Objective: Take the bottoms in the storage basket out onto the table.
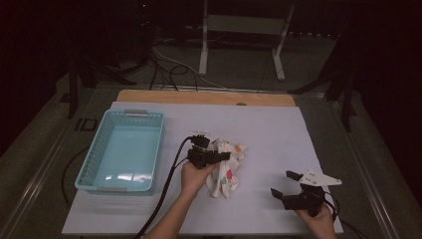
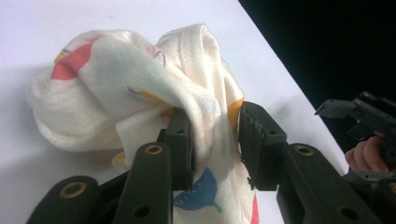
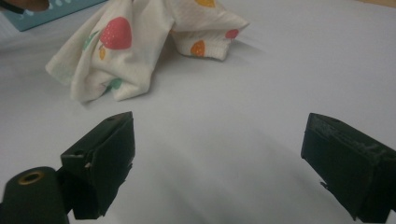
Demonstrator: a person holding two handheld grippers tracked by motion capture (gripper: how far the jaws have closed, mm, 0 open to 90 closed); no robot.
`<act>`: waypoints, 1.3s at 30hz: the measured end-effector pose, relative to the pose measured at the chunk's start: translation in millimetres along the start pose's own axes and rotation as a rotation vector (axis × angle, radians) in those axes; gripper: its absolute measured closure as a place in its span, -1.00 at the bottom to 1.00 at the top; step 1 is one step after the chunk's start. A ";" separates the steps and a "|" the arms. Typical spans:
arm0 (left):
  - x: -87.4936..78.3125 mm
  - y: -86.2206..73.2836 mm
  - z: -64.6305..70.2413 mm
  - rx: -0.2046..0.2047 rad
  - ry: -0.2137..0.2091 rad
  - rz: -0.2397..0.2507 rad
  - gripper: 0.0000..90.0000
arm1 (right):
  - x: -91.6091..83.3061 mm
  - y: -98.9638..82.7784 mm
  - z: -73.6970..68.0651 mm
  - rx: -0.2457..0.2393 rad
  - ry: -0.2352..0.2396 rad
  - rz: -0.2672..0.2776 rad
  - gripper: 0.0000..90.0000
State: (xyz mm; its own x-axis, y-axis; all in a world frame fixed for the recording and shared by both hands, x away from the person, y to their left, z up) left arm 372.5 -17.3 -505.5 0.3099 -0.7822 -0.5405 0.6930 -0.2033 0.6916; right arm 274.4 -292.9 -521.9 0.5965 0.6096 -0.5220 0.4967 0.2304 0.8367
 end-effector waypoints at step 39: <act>-53.9 -18.2 5.1 0.193 0.079 0.019 -0.16 | 27.4 13.5 -19.7 -0.026 0.091 -0.051 -0.69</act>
State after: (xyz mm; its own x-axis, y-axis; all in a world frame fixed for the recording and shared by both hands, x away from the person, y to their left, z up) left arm 339.8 25.5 -486.5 0.3769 -0.7400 -0.5571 0.5513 -0.3041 0.7769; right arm 285.0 -258.1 -521.6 0.5104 0.6629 -0.5477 0.5079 0.2815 0.8141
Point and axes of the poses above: each handheld gripper's, and its own axes: x roughly forward along the jaws, y roughly out of its top, z roughly to its right, the point moved 5 cm from there along x, roughly forward along the jaws, and after that the axes turned 7 degrees about x, right-handed, at the moved point
